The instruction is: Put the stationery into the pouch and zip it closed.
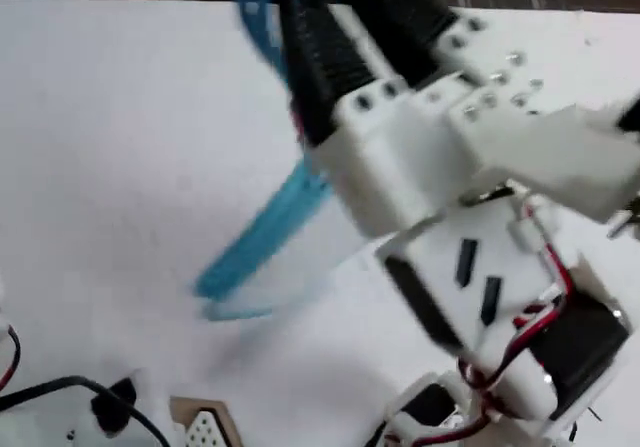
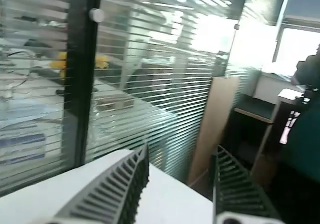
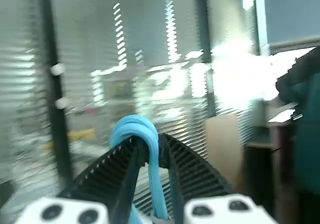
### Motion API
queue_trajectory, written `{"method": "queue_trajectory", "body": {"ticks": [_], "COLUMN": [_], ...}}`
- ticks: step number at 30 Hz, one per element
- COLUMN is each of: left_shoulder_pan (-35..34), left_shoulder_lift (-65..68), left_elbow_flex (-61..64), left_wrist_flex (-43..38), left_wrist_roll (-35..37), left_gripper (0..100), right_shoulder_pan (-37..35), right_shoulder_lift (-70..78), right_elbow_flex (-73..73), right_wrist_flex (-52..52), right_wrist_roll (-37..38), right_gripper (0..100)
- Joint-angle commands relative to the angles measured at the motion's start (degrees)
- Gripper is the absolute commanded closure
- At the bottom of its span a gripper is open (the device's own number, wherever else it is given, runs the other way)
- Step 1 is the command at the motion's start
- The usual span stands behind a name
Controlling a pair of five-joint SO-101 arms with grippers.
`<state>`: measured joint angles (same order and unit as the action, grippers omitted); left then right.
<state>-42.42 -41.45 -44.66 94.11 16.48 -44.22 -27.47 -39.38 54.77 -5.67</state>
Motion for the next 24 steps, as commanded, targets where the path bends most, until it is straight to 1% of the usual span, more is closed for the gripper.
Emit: {"method": "queue_trajectory", "body": {"ticks": [1,5,8,11,15,17,19,24], "left_shoulder_pan": [-3.3,-7.25,-8.66,-8.57,-8.66,-8.57,-8.57,-8.13], "left_shoulder_lift": [0.48,0.48,0.48,0.48,1.98,3.38,5.14,12.44], "left_elbow_flex": [-0.79,-0.79,-0.79,-0.44,-0.35,-0.35,-0.35,-0.44], "left_wrist_flex": [1.32,1.76,1.76,1.76,1.05,0.97,0.18,-1.67], "left_wrist_roll": [0.62,0.62,0.53,0.35,-6.24,-6.77,-7.03,-6.77], "left_gripper": [79,79,79,79,79,79,79,79], "right_shoulder_pan": [-4.44,-5.23,-5.23,-4.97,-0.13,2.51,4.53,5.93], "right_shoulder_lift": [-0.4,-0.22,-0.31,-0.4,-0.57,-0.92,-1.98,-6.64], "right_elbow_flex": [-1.76,0.18,6.33,14.77,27.52,31.74,32.53,32.62], "right_wrist_flex": [0.92,1.27,3.3,4.44,2.77,0.75,0.22,0.48], "right_wrist_roll": [-0.44,-0.53,-0.18,-0.09,1.23,0.53,-0.62,-1.32], "right_gripper": [98.1,98.1,98.1,98.1,98.1,98.1,98.1,98.1]}}
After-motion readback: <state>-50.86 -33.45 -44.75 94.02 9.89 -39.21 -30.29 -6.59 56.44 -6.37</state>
